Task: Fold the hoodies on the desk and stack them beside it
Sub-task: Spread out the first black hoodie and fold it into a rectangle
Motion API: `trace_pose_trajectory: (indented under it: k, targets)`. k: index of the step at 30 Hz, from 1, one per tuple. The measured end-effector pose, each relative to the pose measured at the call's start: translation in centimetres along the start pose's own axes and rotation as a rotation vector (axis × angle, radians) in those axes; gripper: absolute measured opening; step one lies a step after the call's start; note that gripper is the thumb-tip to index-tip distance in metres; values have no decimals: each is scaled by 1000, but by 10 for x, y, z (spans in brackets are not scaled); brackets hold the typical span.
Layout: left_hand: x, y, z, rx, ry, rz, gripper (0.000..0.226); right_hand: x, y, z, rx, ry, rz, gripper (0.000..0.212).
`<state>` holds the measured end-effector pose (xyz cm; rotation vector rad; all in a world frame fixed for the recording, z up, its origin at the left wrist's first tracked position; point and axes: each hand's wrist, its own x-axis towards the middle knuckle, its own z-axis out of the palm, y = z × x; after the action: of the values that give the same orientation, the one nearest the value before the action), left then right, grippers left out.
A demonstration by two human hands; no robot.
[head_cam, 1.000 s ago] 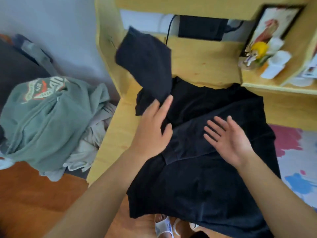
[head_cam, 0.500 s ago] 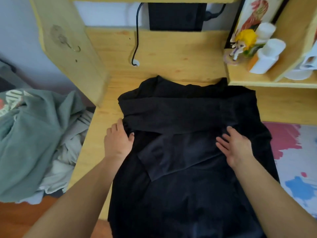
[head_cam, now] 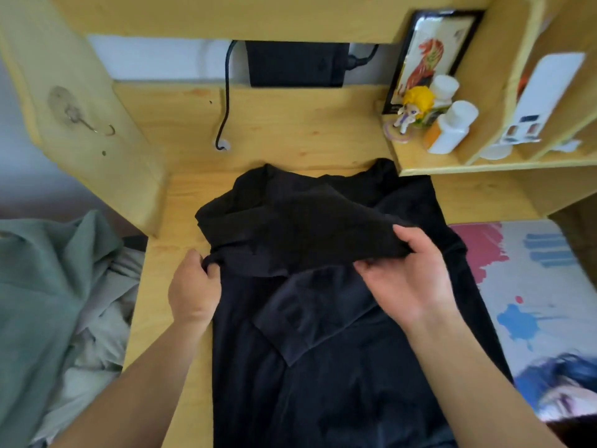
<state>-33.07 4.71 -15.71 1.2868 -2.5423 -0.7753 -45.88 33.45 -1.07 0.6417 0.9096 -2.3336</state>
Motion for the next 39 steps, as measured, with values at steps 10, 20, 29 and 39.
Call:
trace_pose_trajectory:
  k: [10,20,29,39]
  targets:
    - [-2,-15,-9,344,-204,445,91,4,-14,-162,-501,1004,-209,41]
    - [51,60,-11,173,-185,825,65,20,10,-144,-2027,444,-510,67]
    - [118,118,9,707,-451,983,28,3,-29,-201,-2430,134,-231,89]
    - [98,109,18,337,-108,529,46,-9,-48,-174,-1378,370,-143,37]
